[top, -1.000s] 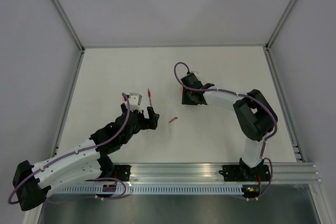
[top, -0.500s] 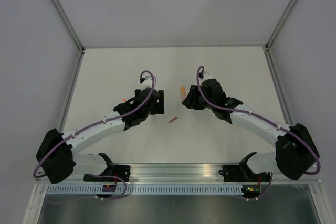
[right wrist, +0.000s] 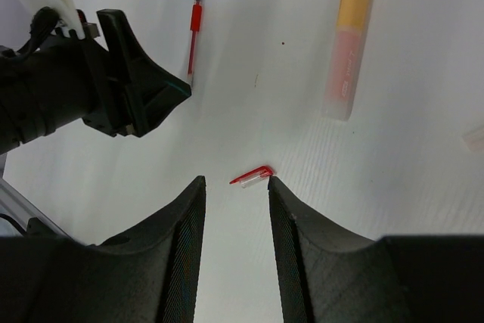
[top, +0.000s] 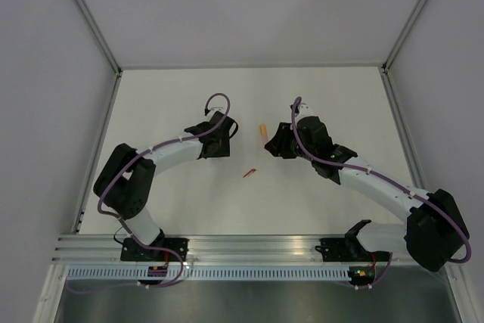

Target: Insert the pens into the pen caps

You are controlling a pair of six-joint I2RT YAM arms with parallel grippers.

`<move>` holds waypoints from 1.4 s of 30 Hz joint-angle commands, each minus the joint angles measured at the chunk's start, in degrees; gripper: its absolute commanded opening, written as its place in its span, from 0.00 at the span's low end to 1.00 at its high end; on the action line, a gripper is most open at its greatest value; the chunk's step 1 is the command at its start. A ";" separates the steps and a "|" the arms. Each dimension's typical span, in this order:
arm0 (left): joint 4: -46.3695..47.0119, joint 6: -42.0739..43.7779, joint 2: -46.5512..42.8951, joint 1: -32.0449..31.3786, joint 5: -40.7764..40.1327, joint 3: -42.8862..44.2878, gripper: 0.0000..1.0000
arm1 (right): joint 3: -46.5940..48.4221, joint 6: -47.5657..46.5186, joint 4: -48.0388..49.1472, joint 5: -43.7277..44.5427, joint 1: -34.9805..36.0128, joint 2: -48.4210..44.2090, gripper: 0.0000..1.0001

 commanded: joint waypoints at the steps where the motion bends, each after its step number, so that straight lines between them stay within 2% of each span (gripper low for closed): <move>1: 0.20 1.96 3.36 0.72 0.88 4.24 0.56 | -0.08 -0.51 2.70 0.70 -0.13 -1.59 0.44; 8: 0.20 1.61 10.05 3.36 2.63 6.98 0.49 | -0.43 -0.68 2.52 0.87 -0.13 -2.20 0.45; 12: 0.29 0.73 11.54 4.50 3.78 6.89 0.40 | -0.43 -0.68 2.61 0.70 -0.13 -2.29 0.44; 22: -4.89 0.20 14.18 5.30 4.65 9.79 0.29 | -0.52 -0.95 2.43 0.43 -0.13 -2.99 0.44; 25: -5.77 0.98 14.27 5.30 5.96 10.05 0.23 | -0.52 -1.03 2.52 0.17 -0.13 -2.82 0.44; 29: -7.09 4.58 14.62 5.21 8.78 9.97 0.02 | -0.61 -0.95 2.69 -0.10 -0.13 -2.99 0.44; 33: -4.38 6.52 9.71 5.21 9.49 4.71 0.02 | -1.31 -1.30 4.35 -0.79 -0.13 -2.64 0.45; 36: 1.76 7.58 1.20 5.12 14.83 -0.81 0.02 | -3.06 -1.39 7.52 -1.94 -0.04 -3.25 0.45; 38: 7.38 7.50 -7.23 4.94 24.48 -4.69 0.02 | -4.38 -0.95 9.80 -3.52 -0.13 -4.83 0.46; 42: 26.51 3.99 -17.62 3.89 45.47 -14.62 0.02 | -8.24 0.89 18.15 -8.09 0.13 -7.99 0.49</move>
